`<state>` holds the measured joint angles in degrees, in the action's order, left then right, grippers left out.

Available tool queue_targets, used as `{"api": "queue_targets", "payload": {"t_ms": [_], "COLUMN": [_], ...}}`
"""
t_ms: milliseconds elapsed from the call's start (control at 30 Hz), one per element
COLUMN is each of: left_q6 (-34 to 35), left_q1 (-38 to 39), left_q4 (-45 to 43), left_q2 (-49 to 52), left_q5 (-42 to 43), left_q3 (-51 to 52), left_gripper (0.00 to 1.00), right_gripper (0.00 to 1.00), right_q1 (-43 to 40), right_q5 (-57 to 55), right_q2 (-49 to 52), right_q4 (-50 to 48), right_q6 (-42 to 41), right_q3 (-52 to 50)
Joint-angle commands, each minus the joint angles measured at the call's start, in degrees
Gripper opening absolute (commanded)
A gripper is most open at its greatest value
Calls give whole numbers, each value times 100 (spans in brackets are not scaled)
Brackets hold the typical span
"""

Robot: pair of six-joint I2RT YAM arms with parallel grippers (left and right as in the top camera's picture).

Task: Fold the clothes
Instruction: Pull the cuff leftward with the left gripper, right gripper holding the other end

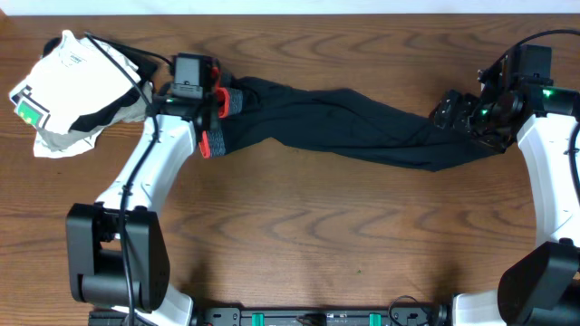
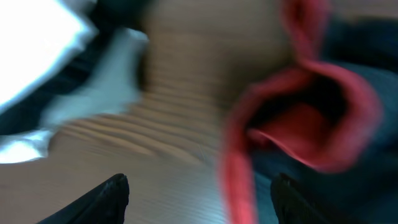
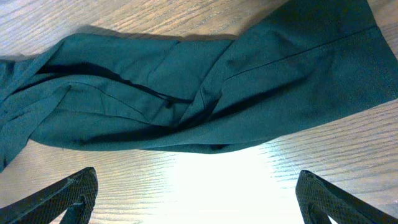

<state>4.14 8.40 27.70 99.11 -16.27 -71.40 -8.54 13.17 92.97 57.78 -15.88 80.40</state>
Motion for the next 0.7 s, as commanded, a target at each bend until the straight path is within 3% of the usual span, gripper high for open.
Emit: {"api": "queue_targets", "payload": {"t_ms": [0, 200, 467, 500, 600, 633, 667], "left_q6": [184, 212, 168, 168, 173, 173, 170], "left_q1": [173, 227, 212, 214, 214, 214, 212], "left_q4": [306, 883, 914, 918, 916, 914, 903], "left_q2": [-190, -146, 162, 195, 251, 280, 302], "left_q5": [1338, 1714, 1720, 1720, 1744, 1808, 1893], "left_q3": [-85, -81, 85, 85, 90, 90, 90], "left_gripper": [75, 76, 76, 76, 73, 65, 57], "right_gripper": [99, 99, 99, 95, 63, 52, 48], "right_q1": [35, 35, 35, 35, 35, 37, 37], "right_q5": [-74, -111, -118, -116, -114, -114, -111], "right_q2": [-4, -4, -4, -4, -4, -4, -4], "right_q4": [20, 48, 140, 140, 94, 11, -59], "right_q6": [28, 26, 28, 28, 26, 24, 20], "right_q3": [-28, -28, -50, -72, -186, -291, -378]}}
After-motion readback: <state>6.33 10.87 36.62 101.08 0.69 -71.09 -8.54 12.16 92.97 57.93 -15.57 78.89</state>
